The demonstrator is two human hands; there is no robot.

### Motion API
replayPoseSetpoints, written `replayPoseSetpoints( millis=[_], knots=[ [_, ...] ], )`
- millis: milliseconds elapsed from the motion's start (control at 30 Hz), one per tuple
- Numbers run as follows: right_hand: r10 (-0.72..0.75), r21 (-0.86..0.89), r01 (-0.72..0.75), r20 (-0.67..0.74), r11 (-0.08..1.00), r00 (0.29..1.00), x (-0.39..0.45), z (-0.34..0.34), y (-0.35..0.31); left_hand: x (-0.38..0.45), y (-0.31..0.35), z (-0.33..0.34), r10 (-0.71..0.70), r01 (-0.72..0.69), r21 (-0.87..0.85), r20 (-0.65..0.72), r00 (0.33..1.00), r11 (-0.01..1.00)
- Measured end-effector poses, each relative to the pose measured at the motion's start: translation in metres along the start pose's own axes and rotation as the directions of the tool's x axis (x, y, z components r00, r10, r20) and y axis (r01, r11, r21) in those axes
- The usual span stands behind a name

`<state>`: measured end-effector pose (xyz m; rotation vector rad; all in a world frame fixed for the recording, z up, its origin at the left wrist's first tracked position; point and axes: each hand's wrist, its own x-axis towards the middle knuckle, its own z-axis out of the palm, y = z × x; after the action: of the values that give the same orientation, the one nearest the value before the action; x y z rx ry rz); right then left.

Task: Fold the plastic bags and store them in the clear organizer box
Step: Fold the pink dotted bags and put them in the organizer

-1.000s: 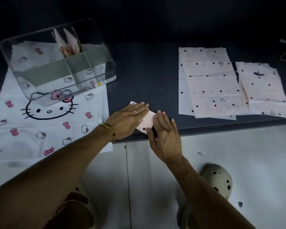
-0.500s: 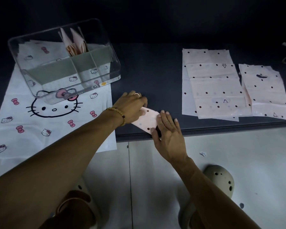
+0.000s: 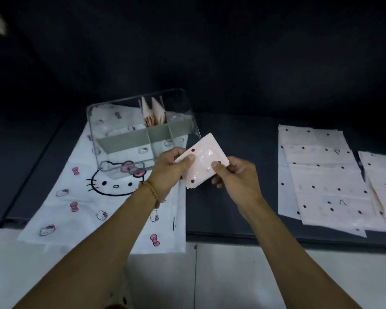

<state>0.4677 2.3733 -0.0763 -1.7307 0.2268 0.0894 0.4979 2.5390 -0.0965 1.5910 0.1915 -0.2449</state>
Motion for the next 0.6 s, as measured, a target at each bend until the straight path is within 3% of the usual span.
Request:
replayPoseSetpoints(
  millis=[100,200,300,467,533,600],
  knots=[
    [-0.051,-0.039,0.049,-0.036,0.998,0.998,0.026,0.018,-0.016,0.020,0.012,-0.013,0.078,-0.066,0.055,-0.252,0.965,0.996],
    [-0.106,-0.075,0.100,-0.088,0.992,0.990,0.052,0.033,-0.026,0.047,0.025,-0.032,0.234,-0.137,0.216,-0.527,0.817,0.967],
    [-0.134,-0.098,0.119,-0.170,0.988,0.976,0.073,0.046,-0.031,0.075,0.028,-0.048,0.346,-0.071,0.424,-0.619,0.705,0.903],
    [-0.197,-0.214,0.140,-0.272,0.967,0.942,0.093,0.056,-0.033,0.114,0.037,-0.043,0.229,0.157,0.553,-0.564,0.793,0.818],
    [-0.232,-0.262,0.157,-0.282,0.952,0.931,0.097,0.057,-0.034,0.124,0.042,-0.042,0.208,0.241,0.605,-0.576,0.791,0.759],
    [-0.260,-0.285,0.180,-0.275,0.942,0.926,0.098,0.058,-0.035,0.126,0.042,-0.046,0.246,0.207,0.608,-0.576,0.780,0.767]
  ],
)
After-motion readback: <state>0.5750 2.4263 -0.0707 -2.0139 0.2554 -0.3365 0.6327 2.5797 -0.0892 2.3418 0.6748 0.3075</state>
